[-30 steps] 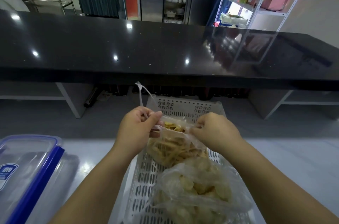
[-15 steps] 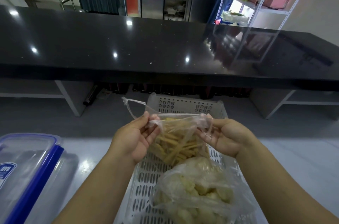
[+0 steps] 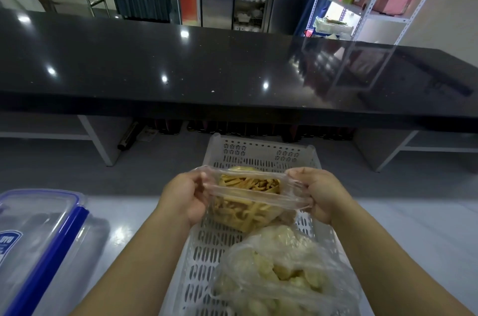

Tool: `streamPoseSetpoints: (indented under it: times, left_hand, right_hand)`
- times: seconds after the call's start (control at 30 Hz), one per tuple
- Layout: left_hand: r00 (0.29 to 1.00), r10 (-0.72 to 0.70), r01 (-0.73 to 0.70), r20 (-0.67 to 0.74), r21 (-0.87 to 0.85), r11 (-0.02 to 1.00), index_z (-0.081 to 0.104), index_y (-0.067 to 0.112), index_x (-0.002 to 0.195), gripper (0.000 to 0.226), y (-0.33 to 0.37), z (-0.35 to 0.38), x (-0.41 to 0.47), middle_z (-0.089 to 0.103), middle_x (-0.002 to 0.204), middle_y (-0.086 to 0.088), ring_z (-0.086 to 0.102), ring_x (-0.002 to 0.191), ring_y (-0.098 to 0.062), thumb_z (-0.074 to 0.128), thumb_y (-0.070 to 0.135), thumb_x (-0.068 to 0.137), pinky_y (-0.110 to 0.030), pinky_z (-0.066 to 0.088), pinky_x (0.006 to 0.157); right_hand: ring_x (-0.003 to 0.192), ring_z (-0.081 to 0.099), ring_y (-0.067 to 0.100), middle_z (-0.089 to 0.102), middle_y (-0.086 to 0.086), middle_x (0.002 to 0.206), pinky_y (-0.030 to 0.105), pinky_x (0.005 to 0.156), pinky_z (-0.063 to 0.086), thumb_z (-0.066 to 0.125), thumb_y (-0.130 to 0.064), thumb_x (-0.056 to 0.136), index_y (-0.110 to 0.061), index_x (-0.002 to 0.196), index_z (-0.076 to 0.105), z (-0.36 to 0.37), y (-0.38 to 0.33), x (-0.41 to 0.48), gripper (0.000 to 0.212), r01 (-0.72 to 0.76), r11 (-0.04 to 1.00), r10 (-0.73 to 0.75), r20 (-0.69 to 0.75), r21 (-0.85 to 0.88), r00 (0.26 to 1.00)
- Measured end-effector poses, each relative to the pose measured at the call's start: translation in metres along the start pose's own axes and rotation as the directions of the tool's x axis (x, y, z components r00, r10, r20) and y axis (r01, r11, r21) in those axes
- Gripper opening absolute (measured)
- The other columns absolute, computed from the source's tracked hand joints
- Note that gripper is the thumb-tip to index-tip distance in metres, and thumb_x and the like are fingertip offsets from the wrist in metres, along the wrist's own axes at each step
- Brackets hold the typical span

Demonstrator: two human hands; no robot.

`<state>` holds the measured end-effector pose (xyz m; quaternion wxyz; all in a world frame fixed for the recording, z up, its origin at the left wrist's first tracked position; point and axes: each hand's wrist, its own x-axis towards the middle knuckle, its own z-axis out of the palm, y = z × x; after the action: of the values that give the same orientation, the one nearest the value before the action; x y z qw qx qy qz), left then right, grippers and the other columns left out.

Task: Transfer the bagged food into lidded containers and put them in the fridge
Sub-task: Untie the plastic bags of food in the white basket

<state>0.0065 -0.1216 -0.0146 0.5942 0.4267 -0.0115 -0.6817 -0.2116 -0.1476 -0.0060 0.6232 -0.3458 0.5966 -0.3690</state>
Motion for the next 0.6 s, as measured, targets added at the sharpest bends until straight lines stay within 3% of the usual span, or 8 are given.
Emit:
streamPoseSetpoints:
  times: [0.1, 0.23, 0.33, 0.47, 0.53, 0.6]
  left_hand:
    - [0.995, 0.100, -0.091, -0.020, 0.278, 0.956, 0.058, -0.002, 0.084, 0.021, 0.004, -0.004, -0.002, 0.060, 0.053, -0.005, 0.055, 0.038, -0.010, 0.040, 0.001, 0.095, -0.017, 0.046, 0.038]
    - [0.969, 0.244, -0.168, -0.044, 0.606, 0.777, 0.056, 0.000, 0.108, 0.017, 0.015, -0.014, -0.011, 0.067, 0.081, -0.012, 0.064, 0.065, -0.022, 0.052, 0.009, 0.093, -0.036, 0.056, 0.062]
    - [0.901, 0.434, -0.260, 0.028, 0.835, 0.485, 0.057, 0.008, 0.108, 0.022, 0.024, -0.024, -0.023, 0.064, 0.094, -0.007, 0.064, 0.079, -0.022, 0.061, 0.018, 0.089, -0.039, 0.054, 0.073]
    - [0.838, 0.519, -0.249, 0.170, 0.965, 0.086, 0.060, 0.025, 0.095, 0.016, 0.032, -0.041, -0.047, 0.064, 0.095, 0.008, 0.061, 0.089, -0.014, 0.063, 0.037, 0.085, -0.037, 0.052, 0.077]
    - [0.824, 0.540, -0.186, 0.173, 0.982, -0.031, 0.057, 0.027, 0.102, 0.021, 0.035, -0.051, -0.062, 0.061, 0.099, 0.009, 0.058, 0.092, -0.012, 0.062, 0.040, 0.085, -0.031, 0.047, 0.076]
    - [0.802, 0.572, -0.165, 0.171, 0.984, -0.064, 0.056, 0.029, 0.099, 0.020, 0.038, -0.063, -0.079, 0.062, 0.097, 0.010, 0.058, 0.086, -0.009, 0.062, 0.041, 0.085, -0.027, 0.044, 0.073]
  right_hand:
    - [0.044, 0.049, 0.009, 0.058, 0.000, 0.061, 0.021, 0.040, 0.041, 0.055, -0.013, 0.093, -0.009, 0.086, 0.064, -0.002, 0.000, 0.000, 0.012, 0.130, 0.910, -0.171, -0.070, -0.395, 0.983]
    - [0.073, 0.057, 0.009, 0.062, -0.006, 0.083, 0.026, 0.057, 0.044, 0.057, -0.031, 0.092, -0.021, 0.089, 0.062, -0.008, -0.007, -0.010, 0.012, 0.214, 0.574, -0.387, -0.031, -0.791, 0.922]
    - [0.080, 0.058, 0.013, 0.062, -0.006, 0.087, 0.033, 0.068, 0.050, 0.055, -0.041, 0.090, -0.024, 0.090, 0.059, -0.012, -0.016, -0.023, 0.018, 0.224, 0.404, -0.484, 0.000, -0.887, 0.875]
    - [0.081, 0.058, 0.013, 0.061, -0.007, 0.092, 0.036, 0.072, 0.054, 0.053, -0.046, 0.090, -0.024, 0.103, 0.056, 0.000, -0.039, -0.044, 0.026, 0.338, 0.168, -0.589, 0.181, -0.926, 0.788]
    - [0.084, 0.057, 0.010, 0.059, -0.009, 0.095, 0.032, 0.073, 0.054, 0.053, -0.048, 0.089, -0.025, 0.113, 0.054, 0.014, -0.049, -0.055, 0.033, 0.414, 0.067, -0.547, 0.313, -0.908, 0.776]
    - [0.087, 0.057, 0.009, 0.059, -0.010, 0.100, 0.030, 0.075, 0.054, 0.053, -0.050, 0.088, -0.027, 0.119, 0.051, 0.031, -0.056, -0.067, 0.038, 0.476, -0.033, -0.473, 0.433, -0.879, 0.767]
